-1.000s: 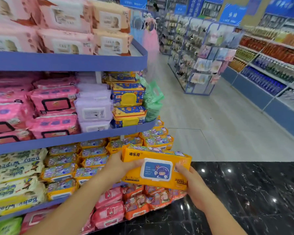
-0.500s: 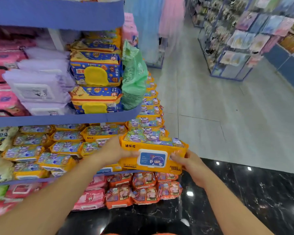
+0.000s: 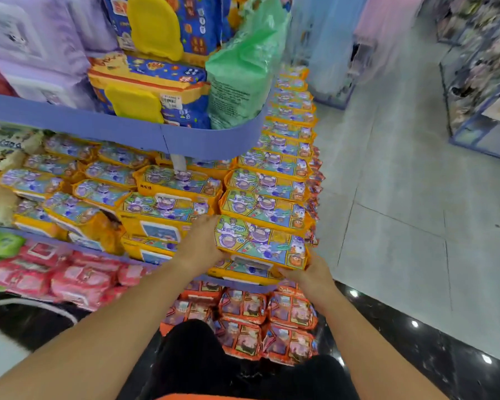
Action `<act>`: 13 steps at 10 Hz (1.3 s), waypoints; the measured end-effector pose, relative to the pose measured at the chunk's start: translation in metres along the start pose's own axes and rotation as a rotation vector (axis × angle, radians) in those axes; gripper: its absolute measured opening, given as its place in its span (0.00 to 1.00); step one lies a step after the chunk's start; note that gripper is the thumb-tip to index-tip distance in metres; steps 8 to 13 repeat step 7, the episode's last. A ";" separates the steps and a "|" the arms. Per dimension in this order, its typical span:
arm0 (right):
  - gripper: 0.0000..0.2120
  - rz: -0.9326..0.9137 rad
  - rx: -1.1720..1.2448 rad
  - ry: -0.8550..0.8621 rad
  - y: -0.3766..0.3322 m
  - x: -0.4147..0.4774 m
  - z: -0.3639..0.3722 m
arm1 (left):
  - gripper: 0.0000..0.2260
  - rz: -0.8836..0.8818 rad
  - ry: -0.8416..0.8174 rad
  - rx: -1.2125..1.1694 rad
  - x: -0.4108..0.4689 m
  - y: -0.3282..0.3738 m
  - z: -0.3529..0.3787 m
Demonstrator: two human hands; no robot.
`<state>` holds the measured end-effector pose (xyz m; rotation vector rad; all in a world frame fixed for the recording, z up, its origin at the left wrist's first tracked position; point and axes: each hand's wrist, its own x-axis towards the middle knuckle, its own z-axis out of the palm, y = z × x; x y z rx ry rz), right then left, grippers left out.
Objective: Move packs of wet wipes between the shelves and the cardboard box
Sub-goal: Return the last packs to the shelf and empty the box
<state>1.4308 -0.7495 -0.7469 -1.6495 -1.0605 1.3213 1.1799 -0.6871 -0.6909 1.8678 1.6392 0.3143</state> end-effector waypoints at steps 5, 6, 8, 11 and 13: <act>0.29 0.098 -0.337 -0.037 -0.018 0.018 -0.001 | 0.38 0.007 0.034 0.458 0.006 -0.001 0.018; 0.21 0.152 -0.304 0.016 -0.048 0.002 0.003 | 0.33 -0.038 -0.058 0.380 -0.004 0.012 -0.003; 0.24 0.152 -0.290 0.054 -0.065 -0.007 0.006 | 0.32 -0.125 -0.106 0.119 -0.013 0.021 -0.019; 0.24 0.152 -0.290 0.054 -0.065 -0.007 0.006 | 0.32 -0.125 -0.106 0.119 -0.013 0.021 -0.019; 0.24 0.152 -0.290 0.054 -0.065 -0.007 0.006 | 0.32 -0.125 -0.106 0.119 -0.013 0.021 -0.019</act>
